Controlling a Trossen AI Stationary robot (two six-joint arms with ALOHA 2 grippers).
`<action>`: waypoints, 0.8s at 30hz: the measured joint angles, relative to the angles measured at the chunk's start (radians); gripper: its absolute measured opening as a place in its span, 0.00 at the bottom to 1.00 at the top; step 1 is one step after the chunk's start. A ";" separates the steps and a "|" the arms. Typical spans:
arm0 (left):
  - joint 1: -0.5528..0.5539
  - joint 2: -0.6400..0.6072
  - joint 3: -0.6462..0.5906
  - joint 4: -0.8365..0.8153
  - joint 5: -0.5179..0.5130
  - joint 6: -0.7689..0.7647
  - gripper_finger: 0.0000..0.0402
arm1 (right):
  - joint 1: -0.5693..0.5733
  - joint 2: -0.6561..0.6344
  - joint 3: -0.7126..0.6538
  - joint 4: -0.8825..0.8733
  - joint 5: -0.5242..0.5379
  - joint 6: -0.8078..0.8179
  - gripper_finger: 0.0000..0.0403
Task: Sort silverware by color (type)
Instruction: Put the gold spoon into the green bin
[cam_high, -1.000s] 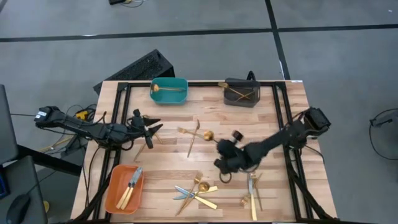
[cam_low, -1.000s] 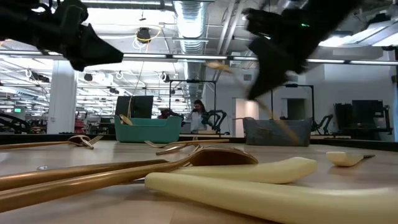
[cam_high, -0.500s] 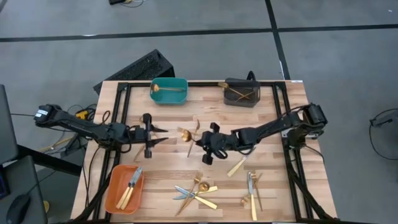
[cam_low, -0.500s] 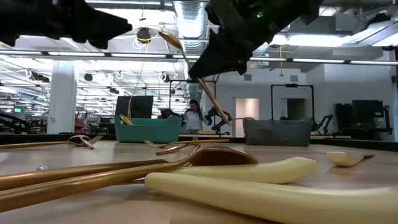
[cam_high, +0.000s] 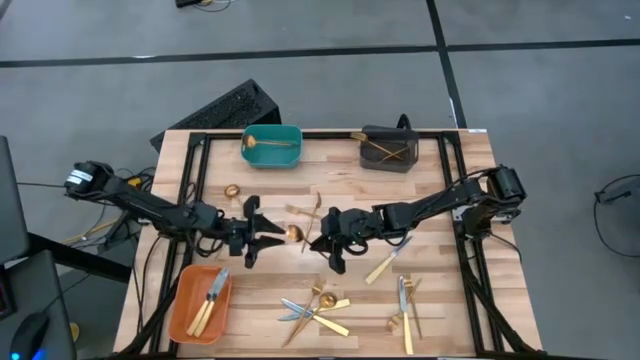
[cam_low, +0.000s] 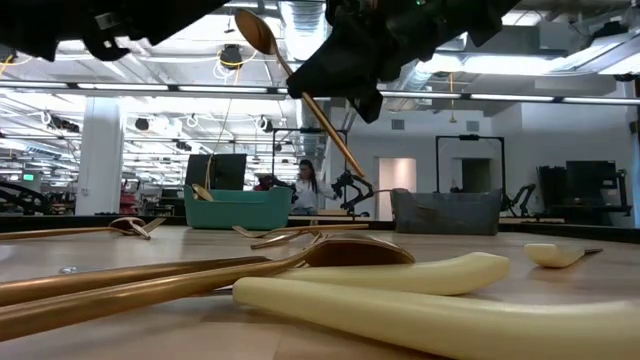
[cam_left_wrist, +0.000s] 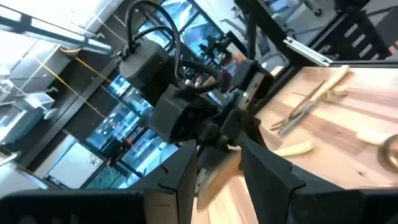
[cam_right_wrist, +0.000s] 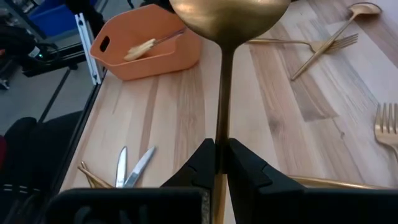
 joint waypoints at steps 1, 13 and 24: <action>0.000 0.020 0.013 -0.005 -0.012 0.003 0.29 | 0.000 0.000 0.000 0.000 0.000 0.000 0.12; 0.000 0.093 0.087 -0.128 -0.236 0.072 0.19 | -0.004 0.000 0.000 -0.002 0.000 -0.060 0.12; -0.042 -0.047 0.087 -0.318 -0.340 -0.140 0.00 | -0.030 -0.002 0.002 0.025 0.001 -0.072 0.16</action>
